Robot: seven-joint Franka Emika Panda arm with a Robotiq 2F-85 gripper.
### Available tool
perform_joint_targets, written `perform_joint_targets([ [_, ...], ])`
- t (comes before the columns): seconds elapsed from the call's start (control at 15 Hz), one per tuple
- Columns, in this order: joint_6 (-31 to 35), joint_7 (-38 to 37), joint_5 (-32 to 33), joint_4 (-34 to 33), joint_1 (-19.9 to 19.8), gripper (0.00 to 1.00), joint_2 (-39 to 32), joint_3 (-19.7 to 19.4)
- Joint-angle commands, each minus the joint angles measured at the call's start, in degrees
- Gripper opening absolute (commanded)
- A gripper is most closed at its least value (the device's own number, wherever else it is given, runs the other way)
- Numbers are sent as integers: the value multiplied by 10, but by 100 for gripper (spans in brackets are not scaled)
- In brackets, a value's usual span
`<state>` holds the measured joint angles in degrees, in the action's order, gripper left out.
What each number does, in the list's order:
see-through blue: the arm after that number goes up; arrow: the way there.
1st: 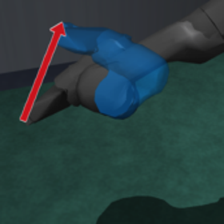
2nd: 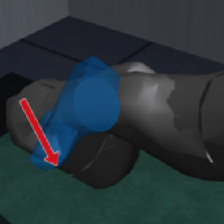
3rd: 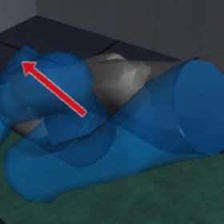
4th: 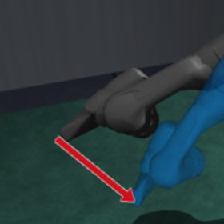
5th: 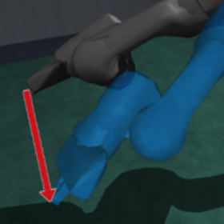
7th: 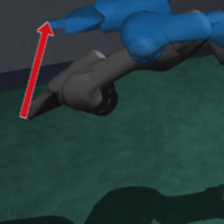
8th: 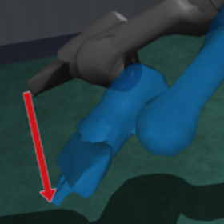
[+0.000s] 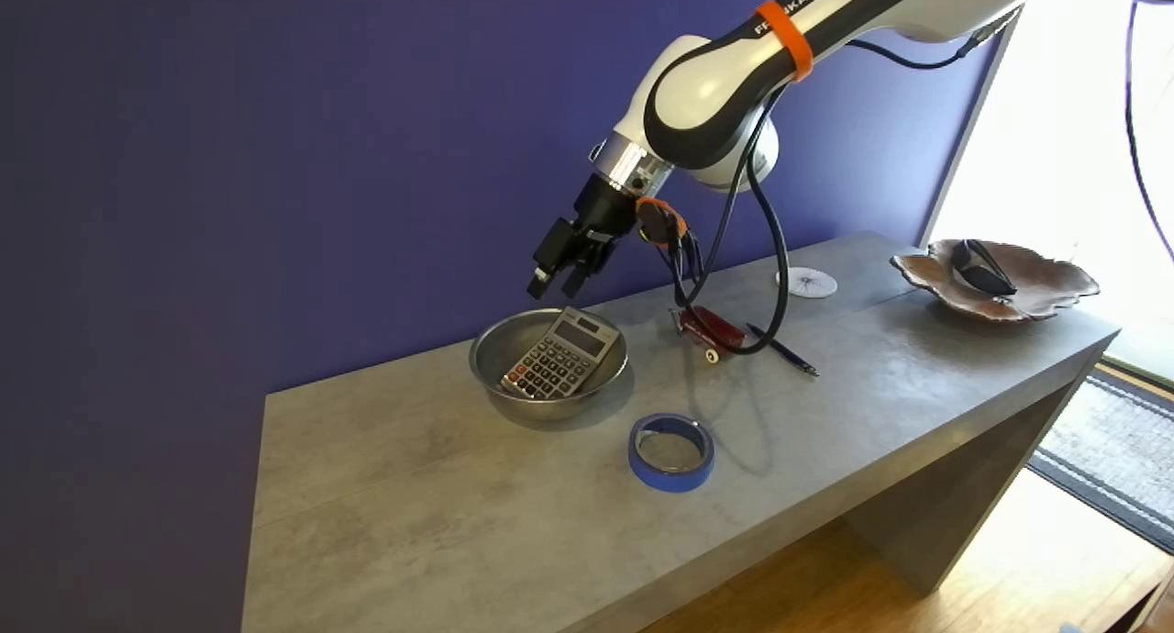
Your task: Pick up the calculator and put it on the right side of the table
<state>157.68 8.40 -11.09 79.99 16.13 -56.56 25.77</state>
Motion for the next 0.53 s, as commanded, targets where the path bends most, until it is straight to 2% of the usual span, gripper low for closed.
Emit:
perform_joint_targets([
  [0.0,-15,-19,7,-2,11,84,6,-20],
  [0.13,-14,-16,9,-3,11,79,4,-24],
  [0.27,-15,-18,9,-4,12,83,3,-31],
  [0.47,-16,-22,8,-2,12,84,4,-38],
])
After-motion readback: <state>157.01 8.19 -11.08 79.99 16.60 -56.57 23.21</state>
